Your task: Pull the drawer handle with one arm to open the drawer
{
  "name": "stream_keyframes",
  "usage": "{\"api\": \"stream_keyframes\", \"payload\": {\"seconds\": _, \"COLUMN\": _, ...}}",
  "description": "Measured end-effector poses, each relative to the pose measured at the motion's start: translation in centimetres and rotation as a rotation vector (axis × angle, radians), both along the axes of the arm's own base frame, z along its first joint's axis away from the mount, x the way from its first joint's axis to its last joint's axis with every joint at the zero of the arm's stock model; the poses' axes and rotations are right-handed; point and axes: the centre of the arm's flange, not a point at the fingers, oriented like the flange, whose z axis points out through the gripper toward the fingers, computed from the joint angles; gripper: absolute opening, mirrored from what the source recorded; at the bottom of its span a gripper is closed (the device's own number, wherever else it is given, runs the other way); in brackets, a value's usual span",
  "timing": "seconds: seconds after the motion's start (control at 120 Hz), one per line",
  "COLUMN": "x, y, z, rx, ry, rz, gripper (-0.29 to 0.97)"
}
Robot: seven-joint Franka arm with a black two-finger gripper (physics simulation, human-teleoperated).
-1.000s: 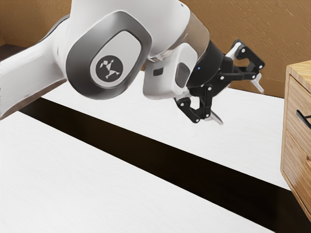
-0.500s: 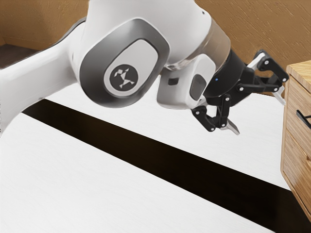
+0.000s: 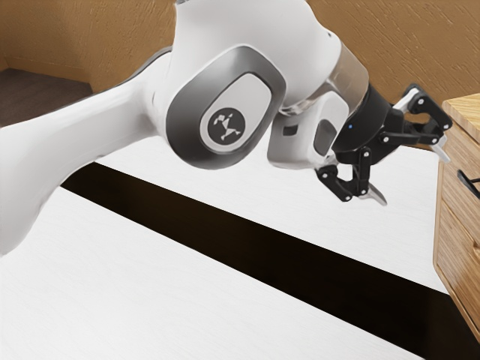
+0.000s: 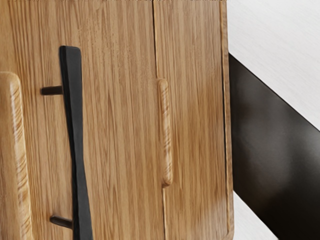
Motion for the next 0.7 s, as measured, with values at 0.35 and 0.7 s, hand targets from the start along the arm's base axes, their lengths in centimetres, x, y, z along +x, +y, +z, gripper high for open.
{"api": "stream_keyframes", "payload": {"seconds": 0.35, "x": 1.7, "y": -1.1, "z": -1.7, "rx": -0.049, "ry": -0.017, "rz": -0.022, "gripper": 0.44}}
{"api": "stream_keyframes", "payload": {"seconds": 0.7, "x": 2.1, "y": -3.4, "z": -1.8, "rx": -0.071, "ry": -0.044, "rz": -0.071, "gripper": 0.43}}
